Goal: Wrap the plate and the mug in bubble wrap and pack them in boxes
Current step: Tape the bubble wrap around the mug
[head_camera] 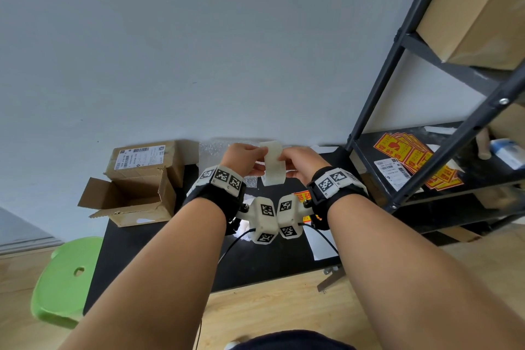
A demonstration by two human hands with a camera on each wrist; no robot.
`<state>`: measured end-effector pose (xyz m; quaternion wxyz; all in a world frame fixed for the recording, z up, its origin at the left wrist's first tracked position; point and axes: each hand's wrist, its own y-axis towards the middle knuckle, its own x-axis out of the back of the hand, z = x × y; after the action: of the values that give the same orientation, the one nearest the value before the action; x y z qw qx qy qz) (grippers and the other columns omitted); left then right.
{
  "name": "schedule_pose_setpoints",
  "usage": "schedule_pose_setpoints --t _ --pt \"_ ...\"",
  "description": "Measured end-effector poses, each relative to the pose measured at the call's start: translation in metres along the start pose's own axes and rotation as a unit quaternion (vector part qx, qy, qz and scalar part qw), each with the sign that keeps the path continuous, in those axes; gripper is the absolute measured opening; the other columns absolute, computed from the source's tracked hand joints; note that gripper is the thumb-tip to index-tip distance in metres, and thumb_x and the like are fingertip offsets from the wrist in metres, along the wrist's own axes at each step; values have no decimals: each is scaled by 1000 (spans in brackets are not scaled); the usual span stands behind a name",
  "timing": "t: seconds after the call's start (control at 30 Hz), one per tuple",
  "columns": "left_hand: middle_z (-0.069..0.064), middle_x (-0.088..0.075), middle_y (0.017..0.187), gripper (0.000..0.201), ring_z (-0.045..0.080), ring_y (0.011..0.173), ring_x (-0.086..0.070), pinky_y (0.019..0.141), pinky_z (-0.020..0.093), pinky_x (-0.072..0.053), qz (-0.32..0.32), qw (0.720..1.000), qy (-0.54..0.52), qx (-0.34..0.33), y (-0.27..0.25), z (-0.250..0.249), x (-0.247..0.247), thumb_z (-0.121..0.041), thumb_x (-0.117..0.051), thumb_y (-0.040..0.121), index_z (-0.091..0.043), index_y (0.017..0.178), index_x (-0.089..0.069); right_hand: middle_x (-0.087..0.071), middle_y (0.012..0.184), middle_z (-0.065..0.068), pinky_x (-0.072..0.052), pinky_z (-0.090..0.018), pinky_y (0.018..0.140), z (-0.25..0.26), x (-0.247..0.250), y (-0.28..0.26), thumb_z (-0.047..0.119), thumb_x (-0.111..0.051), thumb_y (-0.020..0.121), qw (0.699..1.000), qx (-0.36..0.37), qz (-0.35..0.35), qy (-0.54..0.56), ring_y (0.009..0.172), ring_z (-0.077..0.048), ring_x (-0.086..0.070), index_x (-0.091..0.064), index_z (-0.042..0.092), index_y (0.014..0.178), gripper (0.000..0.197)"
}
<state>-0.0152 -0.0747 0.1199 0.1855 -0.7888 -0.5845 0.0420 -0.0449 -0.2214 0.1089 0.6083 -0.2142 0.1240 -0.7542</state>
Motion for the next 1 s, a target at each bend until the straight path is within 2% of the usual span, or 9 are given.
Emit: schedule_pose_setpoints --t 0.1,0.2,0.37,0.43,0.5,0.63,0.77,0.9,1.0 --pt "15 -69 89 20 22 71 -66 72 31 -60 37 999 33 0 -4 -3 0 -11 -69 88 1 105 -64 -63 98 -19 -51 -45 92 0 -1 2 7 -55 88 1000 2 -13 -1 96 -36 -62 -61 7 81 10" --pt "13 -68 79 22 19 65 -64 64 27 -60 40 998 42 2 -7 -3 1 -5 -72 84 1 104 -63 -62 97 -18 -51 -45 92 -2 0 4 8 -54 88 1000 -4 -13 6 93 -33 -61 -60 7 86 7" --pt "22 -70 91 24 24 71 -67 69 29 -60 21 999 24 -4 -7 -2 0 -7 -73 84 5 103 -65 -64 92 -14 -51 -44 90 1 1 1 11 -52 88 1000 -3 -13 8 96 -34 -63 -61 6 88 10" --pt "23 -71 93 26 25 74 -68 72 32 -60 15 1000 10 -5 -7 -1 0 -8 -74 83 6 104 -66 -63 99 -18 -51 -39 81 5 2 0 12 -52 88 1000 10 -20 -16 96 -34 -62 -61 6 87 11" --pt "24 -71 93 26 25 72 -68 72 32 -61 11 1000 -1 -6 -7 -1 -1 -9 -74 83 7 103 -67 -60 100 -17 -47 -35 75 7 2 0 11 -51 88 998 17 -26 -45 92 -31 -60 -58 8 78 13" --pt "21 -69 84 26 24 65 -65 67 28 -60 -4 1000 -31 -5 -6 -1 1 -7 -73 84 11 103 -67 -60 105 -18 -50 -39 91 7 1 1 6 -51 87 997 14 -24 -75 107 -35 -61 -57 10 74 15" --pt "19 -68 80 27 24 64 -65 67 29 -60 -11 999 -34 0 -4 0 1 -7 -73 84 11 104 -66 -61 117 -24 -51 -45 97 4 1 -1 7 -52 84 996 30 -12 -84 108 -37 -61 -60 9 76 11" --pt "22 -70 89 29 24 67 -66 67 29 -61 -11 999 -30 -1 -5 2 -1 -7 -73 84 10 106 -65 -62 117 -24 -50 -46 98 2 3 -2 2 -51 83 996 33 0 -84 108 -37 -61 -63 7 80 13" --pt "21 -70 88 30 22 67 -66 67 29 -61 -9 1000 -10 -14 -5 3 -2 -8 -74 83 9 106 -65 -62 116 -27 -51 -49 96 -2 4 0 -2 -50 82 999 21 -4 -35 107 -38 -62 -64 3 87 15"
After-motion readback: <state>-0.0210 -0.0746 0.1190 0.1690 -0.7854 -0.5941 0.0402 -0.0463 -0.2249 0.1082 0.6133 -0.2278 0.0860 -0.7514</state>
